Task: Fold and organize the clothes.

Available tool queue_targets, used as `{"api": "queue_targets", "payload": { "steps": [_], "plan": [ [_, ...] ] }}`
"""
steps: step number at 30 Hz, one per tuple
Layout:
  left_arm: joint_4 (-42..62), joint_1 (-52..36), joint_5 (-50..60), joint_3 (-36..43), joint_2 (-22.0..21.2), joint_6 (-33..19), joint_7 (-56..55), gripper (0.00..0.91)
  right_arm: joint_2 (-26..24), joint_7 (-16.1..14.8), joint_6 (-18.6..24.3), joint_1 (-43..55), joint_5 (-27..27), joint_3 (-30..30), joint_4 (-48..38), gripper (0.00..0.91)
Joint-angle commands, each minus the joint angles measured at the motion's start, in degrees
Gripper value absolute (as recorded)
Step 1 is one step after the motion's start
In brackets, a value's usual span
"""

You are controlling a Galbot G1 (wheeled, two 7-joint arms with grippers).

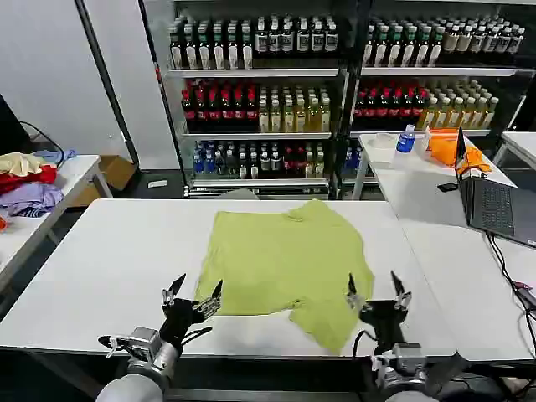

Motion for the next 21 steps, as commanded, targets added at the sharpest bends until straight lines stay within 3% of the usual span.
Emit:
{"api": "queue_targets", "payload": {
  "steps": [1,20,21],
  "plan": [
    [3.77,-1.19,-2.19,0.09,4.45,7.97,-0.85,0.907,-0.81,4.92,-5.35,-0.96,3.64,-5.25,-2.23,0.907],
    [13.09,-8.42,-4.06,4.26,2.13,7.9,-2.32,0.897,1.37,7.35,-7.91,1.36,6.24,-7.33,-7.93,0.907],
    [13.17,-8.4,-3.99,4.48,2.03,7.73,-2.37,0.544,1.44,7.43,-8.0,1.4,6.28,-7.38,-8.09,0.907]
  ]
}}
